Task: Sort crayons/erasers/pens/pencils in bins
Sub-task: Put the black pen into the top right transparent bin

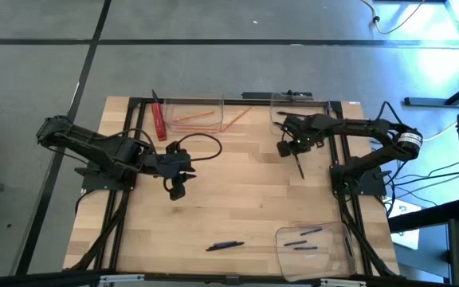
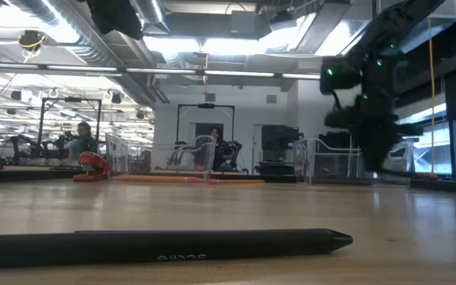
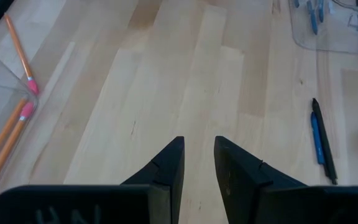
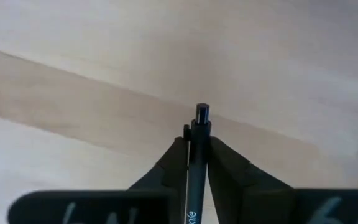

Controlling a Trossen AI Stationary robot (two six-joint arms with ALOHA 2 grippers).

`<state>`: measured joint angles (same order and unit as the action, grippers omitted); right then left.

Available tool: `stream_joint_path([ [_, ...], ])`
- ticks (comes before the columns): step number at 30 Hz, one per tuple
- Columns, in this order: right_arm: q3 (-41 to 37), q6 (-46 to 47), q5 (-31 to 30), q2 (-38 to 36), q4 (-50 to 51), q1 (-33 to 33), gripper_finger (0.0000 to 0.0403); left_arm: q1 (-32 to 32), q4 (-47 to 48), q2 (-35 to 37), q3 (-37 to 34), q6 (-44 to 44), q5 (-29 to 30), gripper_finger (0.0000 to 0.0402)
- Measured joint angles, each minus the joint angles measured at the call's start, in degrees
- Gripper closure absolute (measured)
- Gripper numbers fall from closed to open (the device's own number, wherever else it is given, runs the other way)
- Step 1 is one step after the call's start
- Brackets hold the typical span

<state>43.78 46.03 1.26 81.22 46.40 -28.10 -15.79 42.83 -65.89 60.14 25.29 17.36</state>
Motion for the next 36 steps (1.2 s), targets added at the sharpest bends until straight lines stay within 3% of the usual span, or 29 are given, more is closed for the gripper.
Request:
stream_joint_path([
  [18,24.0,-11.3,-5.1,-0.2,13.8,2.5,0.0353,0.0,0.0,0.0,0.0,-0.5,0.6,0.0321],
  [23,30.1,-15.3,-9.8,-0.2,16.7,1.7,0.0353,0.0,0.0,0.0,0.0,-0.4,1.6,0.0321],
  [30,35.6,-31.7,-17.6,-0.3,16.4,-3.4,0.0360,0.0,0.0,0.0,0.0,-0.4,1.7,0.0321],
  [36,35.6,-47.2,-17.8,1.3,14.6,-9.6,0.0367,1.0,0.0,0.0,0.0,0.1,1.7,0.0321],
])
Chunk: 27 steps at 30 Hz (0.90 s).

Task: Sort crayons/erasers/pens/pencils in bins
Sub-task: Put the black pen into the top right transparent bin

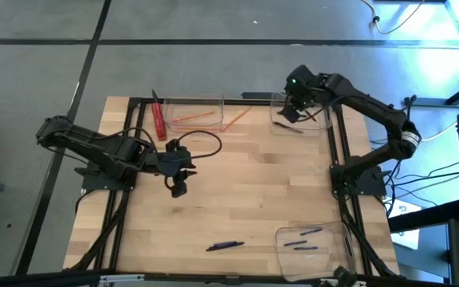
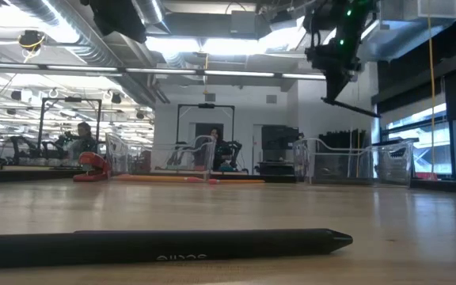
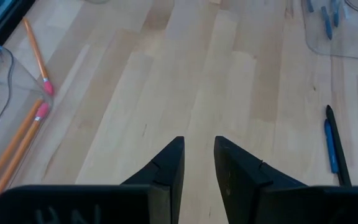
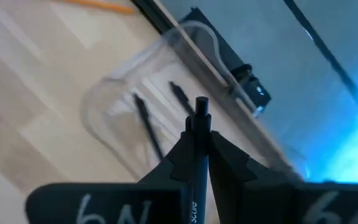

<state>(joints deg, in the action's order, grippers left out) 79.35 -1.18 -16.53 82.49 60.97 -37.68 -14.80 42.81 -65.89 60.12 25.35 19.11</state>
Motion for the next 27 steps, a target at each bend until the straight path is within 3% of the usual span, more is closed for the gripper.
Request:
stream_joint_path([
  [8,0.0,-12.7,0.1,8.6,-5.8,-6.3,0.0364,1.2,0.0,0.0,-0.1,0.0,0.0,0.0321],
  [17,0.0,-21.5,4.0,17.8,-7.5,-7.4,0.0364,2.1,0.0,0.0,0.0,0.1,0.0,0.0321],
  [27,0.0,-21.7,4.2,21.8,-7.8,-7.5,0.0363,2.1,0.0,0.0,0.0,0.1,-0.1,0.0321],
])
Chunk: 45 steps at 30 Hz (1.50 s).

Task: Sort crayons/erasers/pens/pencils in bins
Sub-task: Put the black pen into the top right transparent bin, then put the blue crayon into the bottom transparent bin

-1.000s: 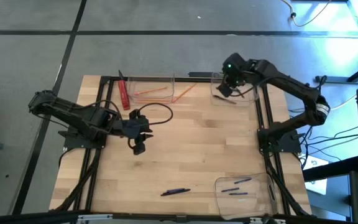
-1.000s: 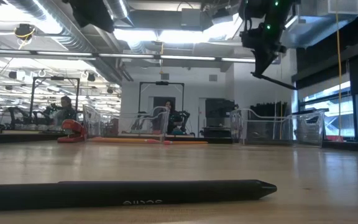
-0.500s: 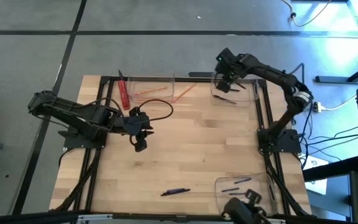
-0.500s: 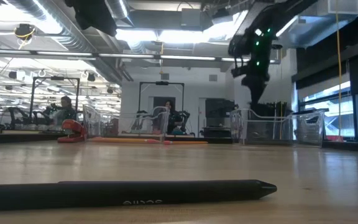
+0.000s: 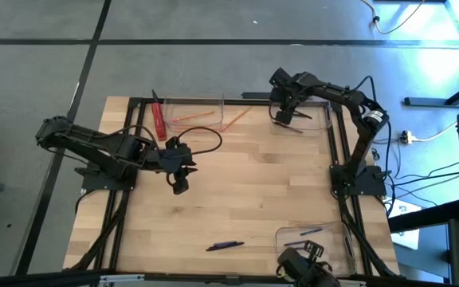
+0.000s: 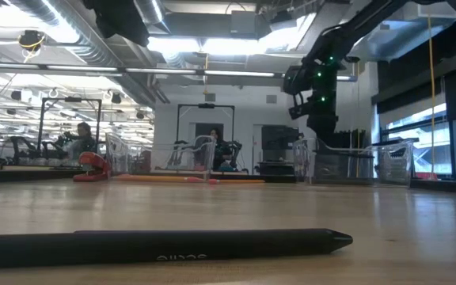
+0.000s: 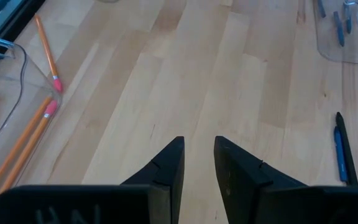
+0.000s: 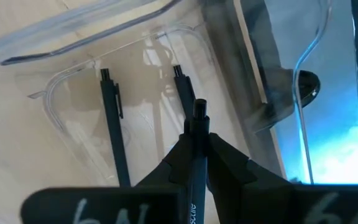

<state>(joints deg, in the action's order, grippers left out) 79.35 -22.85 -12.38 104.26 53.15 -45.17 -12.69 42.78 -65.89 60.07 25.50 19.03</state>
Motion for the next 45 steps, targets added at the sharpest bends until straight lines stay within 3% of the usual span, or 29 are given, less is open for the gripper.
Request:
stream_joint_path([
  [7,0.0,0.0,0.0,0.1,-0.4,0.0,0.0351,0.0,0.0,0.0,0.0,0.0,0.0,0.0321],
  [13,0.0,0.0,-0.6,0.1,-1.0,0.0,0.0291,0.0,0.0,0.0,0.0,0.0,0.0,0.0321],
  [18,0.0,0.1,-6.8,0.1,-1.1,0.0,0.0235,0.0,0.0,0.0,0.0,0.0,0.0,0.0321],
  [25,4.1,1.2,-8.6,0.2,4.7,0.3,0.0209,-0.6,0.0,0.0,0.0,5.4,0.0,0.0321],
  [29,11.1,4.5,-4.4,0.2,11.7,1.4,0.0210,-2.0,0.0,0.0,0.0,7.7,-0.1,0.0321],
  [37,22.9,7.2,11.8,-1.1,18.2,8.5,0.0210,-7.1,0.0,0.0,0.0,15.8,2.3,0.0321],
  [45,23.7,9.8,12.6,-7.2,18.0,25.0,0.0210,-15.1,0.0,0.0,0.0,26.1,7.5,0.0321],
])
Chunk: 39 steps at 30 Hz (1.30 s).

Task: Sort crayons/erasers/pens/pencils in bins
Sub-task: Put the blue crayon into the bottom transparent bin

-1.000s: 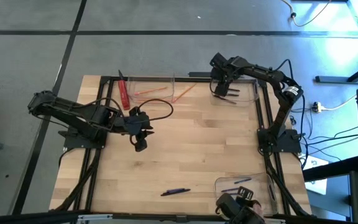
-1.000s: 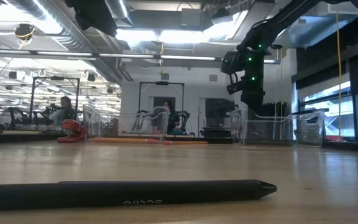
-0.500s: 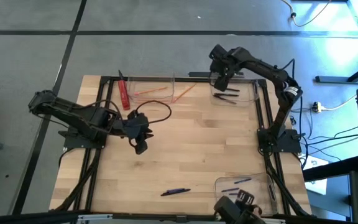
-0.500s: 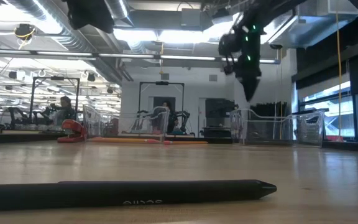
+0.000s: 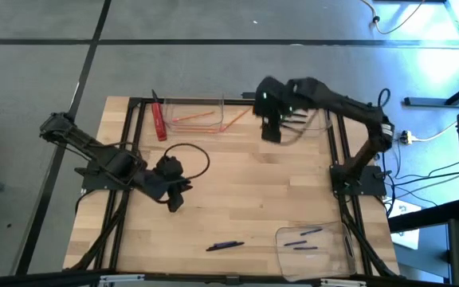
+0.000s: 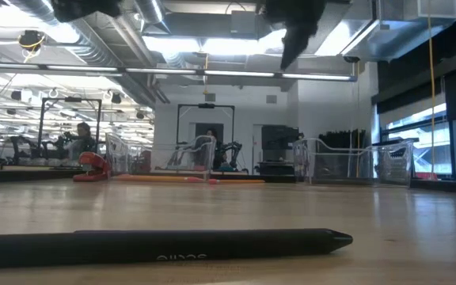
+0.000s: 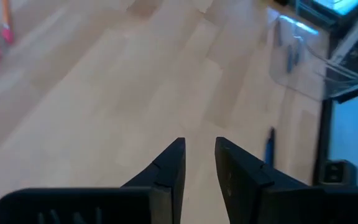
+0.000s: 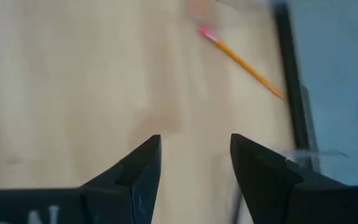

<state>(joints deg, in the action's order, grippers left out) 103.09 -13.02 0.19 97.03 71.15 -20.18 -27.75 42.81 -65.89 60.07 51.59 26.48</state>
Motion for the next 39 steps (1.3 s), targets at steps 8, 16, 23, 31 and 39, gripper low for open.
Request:
stream_joint_path([
  [8,0.0,7.8,3.2,-2.9,-0.3,21.1,0.0210,-7.5,0.0,-0.1,0.0,2.3,0.9,0.0321],
  [16,0.0,18.2,5.4,-2.9,-7.2,41.3,0.0210,-15.0,-1.3,-3.6,0.0,2.4,7.3,0.0321],
  [23,0.0,22.1,-6.7,0.2,-14.1,53.9,0.0210,-18.1,-10.8,-9.3,0.0,1.7,7.4,0.0321],
  [31,-0.1,29.5,-9.6,5.0,-14.3,58.2,0.0210,-18.5,-27.2,-17.5,0.1,-7.5,7.4,0.0321],
  [39,-0.1,31.4,-9.7,5.3,-14.2,58.3,0.0210,-16.1,-31.2,-26.6,0.1,-8.5,7.0,0.0321],
])
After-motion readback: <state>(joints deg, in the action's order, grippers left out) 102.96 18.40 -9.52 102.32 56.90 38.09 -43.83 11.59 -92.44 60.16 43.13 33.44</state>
